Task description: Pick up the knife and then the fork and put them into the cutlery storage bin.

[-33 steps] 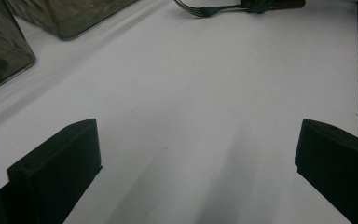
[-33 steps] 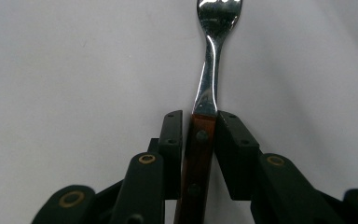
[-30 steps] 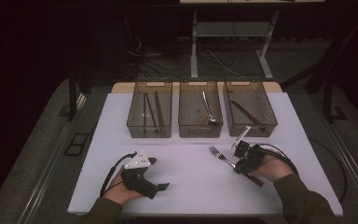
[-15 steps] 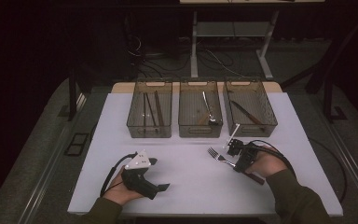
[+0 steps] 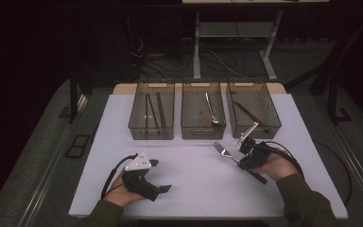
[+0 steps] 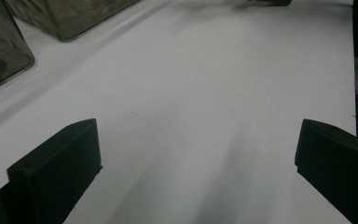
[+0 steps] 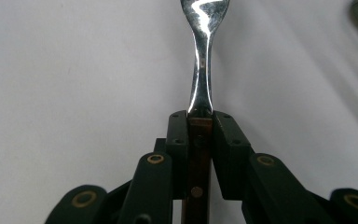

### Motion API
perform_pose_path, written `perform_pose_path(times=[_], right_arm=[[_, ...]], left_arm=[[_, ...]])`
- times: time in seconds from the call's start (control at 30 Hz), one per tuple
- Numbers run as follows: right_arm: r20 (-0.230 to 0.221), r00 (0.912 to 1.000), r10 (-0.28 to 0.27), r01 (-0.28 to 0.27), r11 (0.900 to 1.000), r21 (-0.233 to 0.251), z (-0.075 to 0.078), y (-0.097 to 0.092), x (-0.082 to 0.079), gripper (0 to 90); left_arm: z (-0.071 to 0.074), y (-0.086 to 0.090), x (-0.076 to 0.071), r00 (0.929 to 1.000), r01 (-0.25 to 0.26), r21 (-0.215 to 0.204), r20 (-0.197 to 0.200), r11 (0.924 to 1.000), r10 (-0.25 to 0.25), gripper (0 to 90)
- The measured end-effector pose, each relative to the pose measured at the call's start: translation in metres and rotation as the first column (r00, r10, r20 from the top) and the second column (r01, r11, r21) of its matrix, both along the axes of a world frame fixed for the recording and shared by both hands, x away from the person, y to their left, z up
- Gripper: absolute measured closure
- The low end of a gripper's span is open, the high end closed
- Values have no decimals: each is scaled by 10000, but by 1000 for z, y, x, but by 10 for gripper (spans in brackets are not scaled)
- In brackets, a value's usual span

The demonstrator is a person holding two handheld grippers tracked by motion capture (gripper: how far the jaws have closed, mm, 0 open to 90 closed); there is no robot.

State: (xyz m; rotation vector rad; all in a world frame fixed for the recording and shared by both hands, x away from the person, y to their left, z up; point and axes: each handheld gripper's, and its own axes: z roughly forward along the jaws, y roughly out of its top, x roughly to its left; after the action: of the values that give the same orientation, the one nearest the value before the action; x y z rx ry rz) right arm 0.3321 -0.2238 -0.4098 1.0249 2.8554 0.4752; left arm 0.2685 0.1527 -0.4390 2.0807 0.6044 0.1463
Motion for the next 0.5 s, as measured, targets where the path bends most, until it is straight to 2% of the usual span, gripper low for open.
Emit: perform_pose_path(times=[0.13,0.27,0.43,0.5], right_arm=[[410,9989,-213,188,9980,604,5,-7,1,771],[584,9976,-364,293,9927,1174,8,-14,2,771],[839,9942,-670,495,9794,1956,12,-23,2,771],[1041,9916,-769,534,9757,2127,13,-25,3,771]], left_arm=[[0,0,0,10000,12,9,-5,10000,-12,0],[0,0,0,10000,9,21,-11,10000,-9,0],[0,0,0,10000,21,79,-10,10000,-21,0],[0,0,0,10000,67,147,20,9999,-67,0]])
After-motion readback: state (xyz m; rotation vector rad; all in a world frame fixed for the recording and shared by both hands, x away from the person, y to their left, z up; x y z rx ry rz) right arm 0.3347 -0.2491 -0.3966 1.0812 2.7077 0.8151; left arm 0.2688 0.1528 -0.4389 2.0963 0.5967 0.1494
